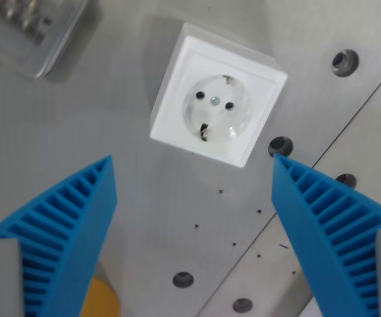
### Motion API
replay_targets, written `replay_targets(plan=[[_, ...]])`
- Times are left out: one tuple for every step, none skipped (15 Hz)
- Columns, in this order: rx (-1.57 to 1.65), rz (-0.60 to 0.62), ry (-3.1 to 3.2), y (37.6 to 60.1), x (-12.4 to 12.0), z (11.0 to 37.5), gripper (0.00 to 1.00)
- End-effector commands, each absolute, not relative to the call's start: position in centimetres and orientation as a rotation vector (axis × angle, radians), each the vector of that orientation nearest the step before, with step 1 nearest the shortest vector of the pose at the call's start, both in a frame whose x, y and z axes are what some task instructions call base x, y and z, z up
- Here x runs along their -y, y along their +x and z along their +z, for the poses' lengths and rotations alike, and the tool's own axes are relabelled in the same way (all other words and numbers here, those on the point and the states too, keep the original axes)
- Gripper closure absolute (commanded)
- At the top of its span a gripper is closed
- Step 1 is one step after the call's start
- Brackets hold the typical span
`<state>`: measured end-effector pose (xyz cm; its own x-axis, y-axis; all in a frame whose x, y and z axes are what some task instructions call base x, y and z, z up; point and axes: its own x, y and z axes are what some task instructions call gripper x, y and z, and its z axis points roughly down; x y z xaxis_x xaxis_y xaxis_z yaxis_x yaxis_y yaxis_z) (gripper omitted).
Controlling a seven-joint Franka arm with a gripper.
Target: Move above the white socket
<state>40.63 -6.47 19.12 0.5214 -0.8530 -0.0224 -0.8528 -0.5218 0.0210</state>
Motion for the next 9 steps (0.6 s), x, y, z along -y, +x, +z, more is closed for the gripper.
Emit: replay_targets(plan=[[1.912, 0.110, 2.477, 40.0, 7.1, 18.3, 0.00], [1.925, 0.111, 2.466, 40.0, 7.3, 18.1, 0.00], [1.935, 0.113, 2.458, 40.0, 7.5, 17.9, 0.00], [1.938, 0.114, 2.455, 40.0, 7.7, 17.7, 0.00], [1.944, 0.113, 2.449, 39.9, 7.8, 17.6, 0.00], [1.952, 0.115, 2.442, 39.9, 8.0, 17.4, 0.00], [1.948, 0.114, 2.444, 39.9, 8.1, 17.3, 0.00], [1.947, 0.112, 2.444, 39.9, 8.2, 17.2, 0.00], [1.943, 0.112, 2.446, 39.9, 8.4, 17.1, 0.00]])
